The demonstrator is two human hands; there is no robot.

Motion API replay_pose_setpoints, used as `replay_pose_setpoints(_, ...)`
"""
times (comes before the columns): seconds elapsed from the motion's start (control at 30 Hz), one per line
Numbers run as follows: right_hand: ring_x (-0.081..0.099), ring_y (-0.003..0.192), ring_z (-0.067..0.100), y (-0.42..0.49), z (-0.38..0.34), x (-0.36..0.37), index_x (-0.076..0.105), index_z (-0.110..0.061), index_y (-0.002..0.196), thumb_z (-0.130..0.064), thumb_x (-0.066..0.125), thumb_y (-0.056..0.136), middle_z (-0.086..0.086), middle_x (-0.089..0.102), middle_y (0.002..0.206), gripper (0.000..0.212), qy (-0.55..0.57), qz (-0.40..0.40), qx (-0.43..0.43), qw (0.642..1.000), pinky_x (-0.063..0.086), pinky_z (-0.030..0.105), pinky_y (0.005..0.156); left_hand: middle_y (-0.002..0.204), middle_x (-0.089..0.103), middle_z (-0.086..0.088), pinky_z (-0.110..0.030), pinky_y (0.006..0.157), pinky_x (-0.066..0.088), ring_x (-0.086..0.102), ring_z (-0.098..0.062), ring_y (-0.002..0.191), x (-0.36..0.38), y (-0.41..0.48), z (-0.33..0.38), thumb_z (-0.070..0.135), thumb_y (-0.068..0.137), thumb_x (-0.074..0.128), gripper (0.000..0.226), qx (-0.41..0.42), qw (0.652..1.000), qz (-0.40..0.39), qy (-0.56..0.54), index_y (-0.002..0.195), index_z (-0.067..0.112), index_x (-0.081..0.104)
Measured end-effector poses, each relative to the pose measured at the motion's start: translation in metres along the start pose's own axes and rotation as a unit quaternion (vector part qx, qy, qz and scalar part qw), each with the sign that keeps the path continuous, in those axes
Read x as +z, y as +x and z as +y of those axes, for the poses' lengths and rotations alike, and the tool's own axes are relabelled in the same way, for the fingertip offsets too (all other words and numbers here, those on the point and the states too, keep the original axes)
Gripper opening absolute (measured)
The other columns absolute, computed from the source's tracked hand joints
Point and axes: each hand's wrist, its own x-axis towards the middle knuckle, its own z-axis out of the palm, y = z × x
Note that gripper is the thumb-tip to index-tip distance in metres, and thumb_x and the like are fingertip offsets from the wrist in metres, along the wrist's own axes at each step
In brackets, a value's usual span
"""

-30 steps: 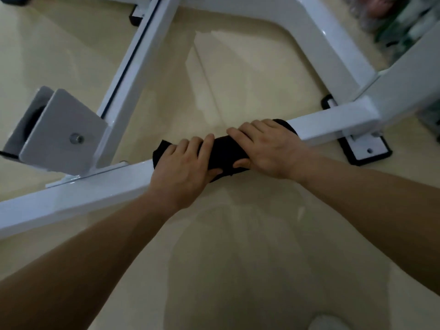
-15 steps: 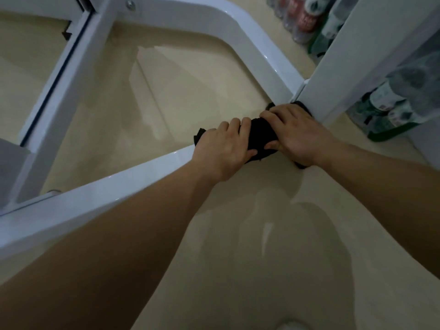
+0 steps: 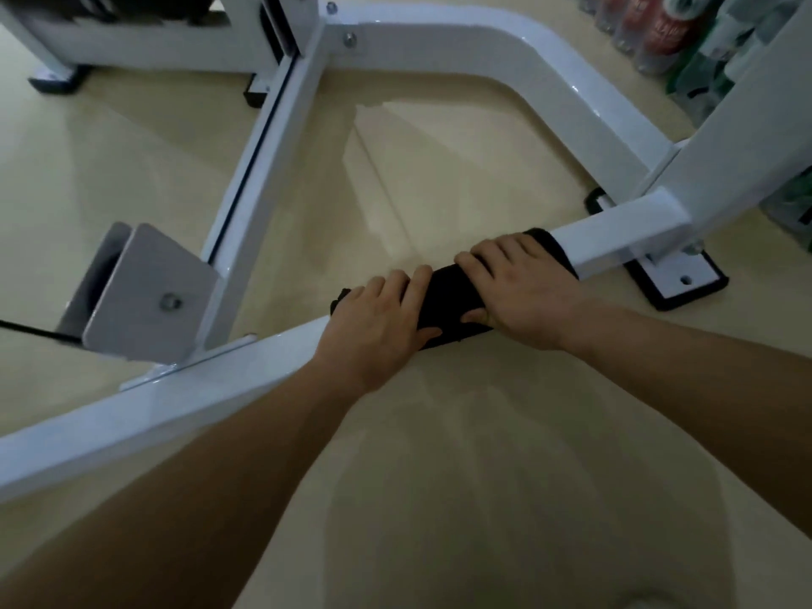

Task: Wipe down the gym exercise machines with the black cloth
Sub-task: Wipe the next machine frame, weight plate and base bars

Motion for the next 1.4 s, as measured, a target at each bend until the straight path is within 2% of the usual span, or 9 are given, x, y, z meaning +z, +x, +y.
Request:
replay_pose_setpoints(0.17,0.057,0.097,0.033,0.024,-0.050,0.000,0.048,-0.003,0.133,-0.062,0.039,0.090,0.016,0.058,0.115,0.074,-0.007,0.030,-0.062,0.998,0.046,0.047,0.090,0.112,0.058,-0.007,-0.042,0.073,0.052,0.057,-0.026,0.087,0.007,-0.032,-0.032,0.065,0.096,0.027,0.076,-0.016,1.000,-0.003,0.004,0.148,0.011,0.034)
replay_pose_setpoints(0.4,0.058,0.094,0.031,0.028,-0.049,0.004,0.051,-0.006,0.132,-0.065,0.041,0.089,0.012,0.059,0.113,0.073,0.002,0.046,-0.072,0.996,0.047,0.044,0.088,0.110,0.059,-0.008,-0.040,0.067,0.051,0.058,-0.025,0.086,0.007,-0.030,-0.034,0.065,0.097,0.029,0.077,0.007,1.000,-0.003,0.000,0.146,0.006,0.038)
replay_pose_setpoints(0.57,0.053,0.111,0.028,0.022,-0.025,-0.005,0.037,-0.018,0.144,-0.067,0.033,0.093,0.006,0.053,0.128,0.071,0.046,0.009,-0.081,0.996,0.040,0.041,0.100,0.111,0.060,-0.007,-0.038,0.063,0.051,0.060,-0.025,0.086,0.003,-0.029,-0.033,0.065,0.097,0.029,0.074,0.002,1.000,-0.008,0.006,0.145,0.009,0.038)
replay_pose_setpoints(0.8,0.048,0.120,0.029,-0.021,0.065,0.001,0.037,-0.020,0.144,-0.064,0.040,0.092,0.008,0.050,0.132,0.068,0.065,-0.015,0.000,0.998,0.033,0.042,0.108,0.121,0.057,-0.009,-0.038,0.065,0.046,0.060,-0.027,0.096,-0.005,0.047,0.039,0.061,0.096,0.032,0.074,0.029,0.999,-0.016,0.006,0.150,0.010,0.028)
replay_pose_setpoints(0.97,0.041,0.130,0.033,-0.045,0.112,0.009,0.037,-0.018,0.144,-0.064,0.040,0.089,0.011,0.047,0.138,0.072,0.083,-0.023,0.072,0.994,0.028,0.047,0.116,0.124,0.054,-0.010,-0.036,0.059,0.038,0.058,-0.028,0.098,-0.006,0.101,0.085,0.060,0.097,0.039,0.077,0.053,0.999,-0.008,-0.004,0.151,0.008,0.025)
replay_pose_setpoints(1.1,0.030,0.141,0.035,-0.055,0.118,0.015,0.034,-0.015,0.150,-0.052,0.056,0.092,0.013,0.040,0.149,0.072,0.099,-0.012,0.126,0.987,0.021,0.046,0.120,0.133,0.049,-0.010,-0.042,0.066,0.043,0.057,-0.032,0.108,-0.009,0.133,0.107,0.061,0.097,0.042,0.081,0.064,0.997,-0.027,-0.039,0.154,0.010,0.018)
replay_pose_setpoints(1.2,0.022,0.149,0.034,-0.065,0.116,0.016,0.030,-0.014,0.155,-0.040,0.061,0.095,0.013,0.031,0.159,0.073,0.118,0.007,0.163,0.980,0.015,0.045,0.123,0.132,0.050,-0.010,-0.042,0.067,0.043,0.057,-0.032,0.105,-0.006,0.134,0.113,0.060,0.098,0.042,0.081,0.054,0.998,-0.013,-0.034,0.157,0.011,0.016)
replay_pose_setpoints(1.3,0.024,0.148,0.035,-0.071,0.104,0.008,0.031,-0.014,0.156,-0.033,0.064,0.095,0.014,0.029,0.161,0.071,0.125,0.011,0.201,0.971,0.024,0.045,0.120,0.137,0.051,-0.012,-0.044,0.077,0.050,0.058,-0.034,0.105,-0.004,0.118,0.109,0.052,0.099,0.047,0.076,0.054,0.998,0.005,-0.034,0.158,0.013,0.018)
replay_pose_setpoints(1.4,0.043,0.126,0.040,-0.070,0.086,-0.008,0.045,-0.010,0.142,-0.012,0.066,0.091,0.018,0.042,0.144,0.055,0.088,0.022,0.223,0.971,0.047,0.049,0.095,0.141,0.055,-0.012,-0.041,0.075,0.055,0.061,-0.033,0.113,-0.008,0.093,0.093,0.035,0.095,0.061,0.060,0.088,0.992,0.073,-0.058,0.148,0.012,0.046)
